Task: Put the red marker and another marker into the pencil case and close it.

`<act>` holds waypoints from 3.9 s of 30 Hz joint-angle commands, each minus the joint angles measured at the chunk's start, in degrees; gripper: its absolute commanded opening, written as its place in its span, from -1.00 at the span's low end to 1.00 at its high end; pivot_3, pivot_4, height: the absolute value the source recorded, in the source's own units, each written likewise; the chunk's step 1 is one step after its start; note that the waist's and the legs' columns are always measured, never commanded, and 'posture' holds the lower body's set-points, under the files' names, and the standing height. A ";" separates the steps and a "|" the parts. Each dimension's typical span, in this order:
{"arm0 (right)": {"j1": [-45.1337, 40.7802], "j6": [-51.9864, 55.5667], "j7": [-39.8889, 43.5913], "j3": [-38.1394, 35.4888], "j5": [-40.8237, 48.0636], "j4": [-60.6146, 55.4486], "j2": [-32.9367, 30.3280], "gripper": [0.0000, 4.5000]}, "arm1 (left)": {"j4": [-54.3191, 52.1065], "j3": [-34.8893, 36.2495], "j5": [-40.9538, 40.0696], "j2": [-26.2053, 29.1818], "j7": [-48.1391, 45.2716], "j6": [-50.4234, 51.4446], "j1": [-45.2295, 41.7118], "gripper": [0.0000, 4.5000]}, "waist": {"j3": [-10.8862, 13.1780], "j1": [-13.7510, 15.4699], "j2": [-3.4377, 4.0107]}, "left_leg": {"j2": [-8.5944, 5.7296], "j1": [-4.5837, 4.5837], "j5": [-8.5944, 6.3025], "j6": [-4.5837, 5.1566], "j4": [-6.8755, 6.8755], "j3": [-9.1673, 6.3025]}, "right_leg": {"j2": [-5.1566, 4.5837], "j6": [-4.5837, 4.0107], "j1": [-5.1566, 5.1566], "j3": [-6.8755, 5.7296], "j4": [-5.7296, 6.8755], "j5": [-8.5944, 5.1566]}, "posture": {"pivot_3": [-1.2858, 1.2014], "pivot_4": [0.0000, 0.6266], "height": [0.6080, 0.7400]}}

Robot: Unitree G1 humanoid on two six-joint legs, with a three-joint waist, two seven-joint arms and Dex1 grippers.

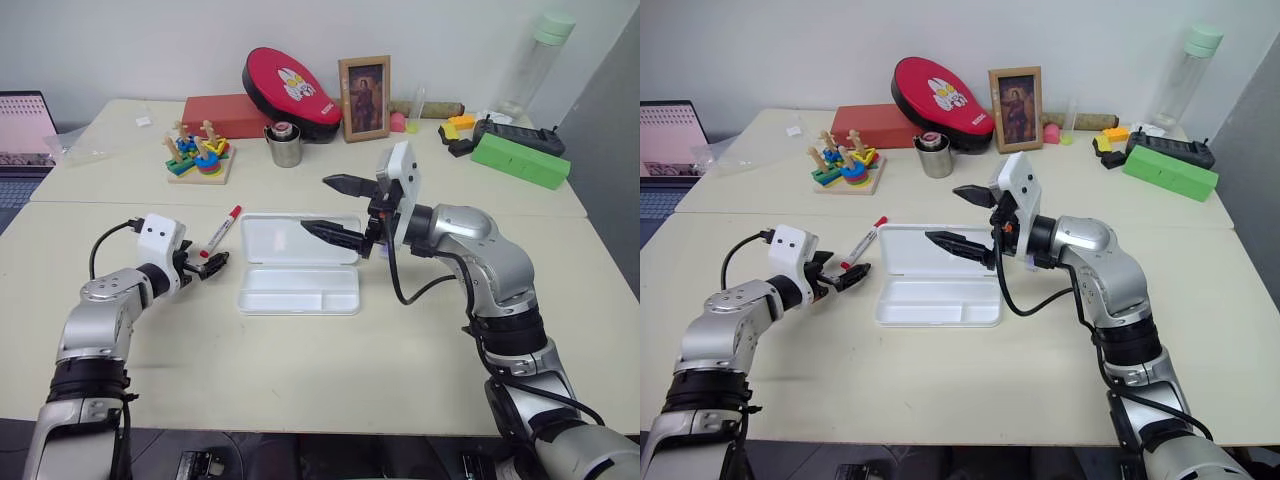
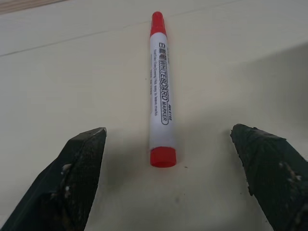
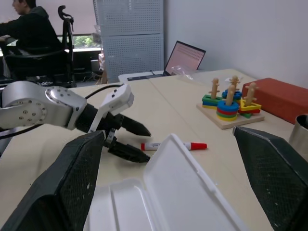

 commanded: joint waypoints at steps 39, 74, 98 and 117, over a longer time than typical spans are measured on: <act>3.93 4.39 3.89 -7.95 13.08 -6.67 -15.58 1.00 | -17.74 -14.69 -5.33 12.16 -42.56 -8.14 -6.67 -0.79 | 0.06 -0.65 0.11 | 0.02 0.00 0.03 -0.03 -0.02 0.00 | 0.06 -0.03 -0.01 0.05 0.01 -0.03 | 0.03 -0.52 1.00; 7.93 18.39 -30.43 -1.46 -3.78 1.94 -4.62 1.00 | -24.26 -4.99 -11.46 -7.91 -26.07 -1.92 -5.45 0.98 | 0.06 -0.35 0.09 | 0.03 -0.07 0.05 -0.03 0.07 -0.08 | 0.06 -0.05 0.01 0.01 0.05 -0.06 | 0.03 -0.52 1.00; 6.13 17.52 -41.80 -2.70 -13.34 14.29 4.43 -0.09 | -34.08 -7.59 -7.36 -14.33 -8.90 -2.33 -0.26 1.00 | 0.01 -0.09 0.08 | 0.00 0.01 0.06 -0.02 0.08 -0.10 | 0.06 -0.05 0.08 0.00 0.06 -0.04 | 0.03 -0.52 1.00; 1.92 1.82 -32.13 -6.49 -7.63 5.66 4.44 -0.52 | -36.15 -3.58 -9.57 -12.26 -7.51 0.61 -1.64 1.00 | 0.03 -0.54 0.11 | 0.00 -0.04 0.06 -0.02 0.02 -0.09 | 0.06 -0.05 -0.01 0.00 0.04 -0.05 | 0.03 -0.52 1.00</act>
